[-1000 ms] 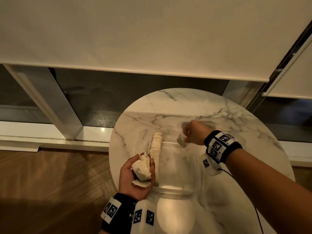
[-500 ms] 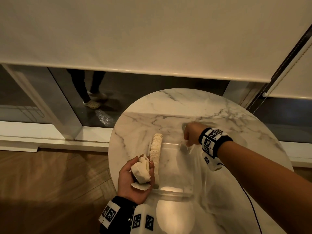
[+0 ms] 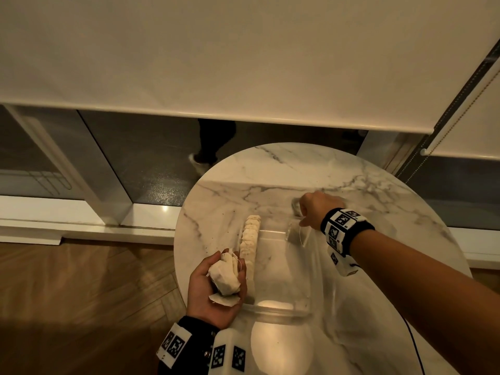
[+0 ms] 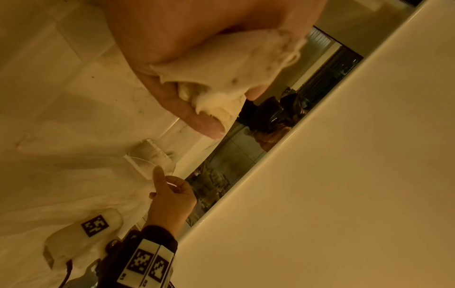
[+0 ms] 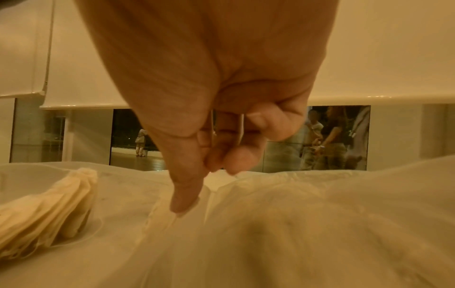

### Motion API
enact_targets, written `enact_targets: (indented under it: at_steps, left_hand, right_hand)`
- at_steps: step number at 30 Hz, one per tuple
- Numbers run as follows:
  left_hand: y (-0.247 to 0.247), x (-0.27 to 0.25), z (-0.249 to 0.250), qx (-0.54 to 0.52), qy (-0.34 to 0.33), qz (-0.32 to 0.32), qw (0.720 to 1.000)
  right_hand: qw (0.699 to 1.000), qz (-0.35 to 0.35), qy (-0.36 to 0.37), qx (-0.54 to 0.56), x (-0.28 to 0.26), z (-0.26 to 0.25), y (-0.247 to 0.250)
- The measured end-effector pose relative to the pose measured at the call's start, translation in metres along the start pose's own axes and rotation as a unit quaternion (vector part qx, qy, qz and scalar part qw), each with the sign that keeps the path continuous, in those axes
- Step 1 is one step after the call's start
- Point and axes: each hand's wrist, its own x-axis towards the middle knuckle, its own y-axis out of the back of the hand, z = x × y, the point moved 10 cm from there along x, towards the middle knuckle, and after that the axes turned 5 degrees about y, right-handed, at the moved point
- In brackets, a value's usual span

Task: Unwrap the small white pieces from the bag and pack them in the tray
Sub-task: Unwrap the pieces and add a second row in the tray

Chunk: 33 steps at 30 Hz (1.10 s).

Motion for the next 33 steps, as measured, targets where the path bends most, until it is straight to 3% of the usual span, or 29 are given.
enact_targets:
  at_steps: [5, 10, 16, 33]
  left_hand:
    - [0.003, 0.002, 0.001, -0.003, -0.004, 0.005, 1.000]
    - [0.006, 0.001, 0.003, -0.008, 0.002, 0.004, 1.000]
    - [0.007, -0.002, 0.003, -0.002, 0.006, 0.034, 0.999]
    - [0.005, -0.011, 0.014, -0.005, -0.008, 0.033, 0.999]
  right_hand:
    - [0.999, -0.022, -0.015, -0.019, -0.003, -0.002, -0.002]
    - [1.000, 0.006, -0.008, -0.024, 0.001, -0.005, 0.001]
    - [0.998, -0.040, 0.001, -0.051, 0.012, -0.006, -0.012]
    - [0.999, -0.016, 0.002, 0.044, 0.045, -0.026, -0.020]
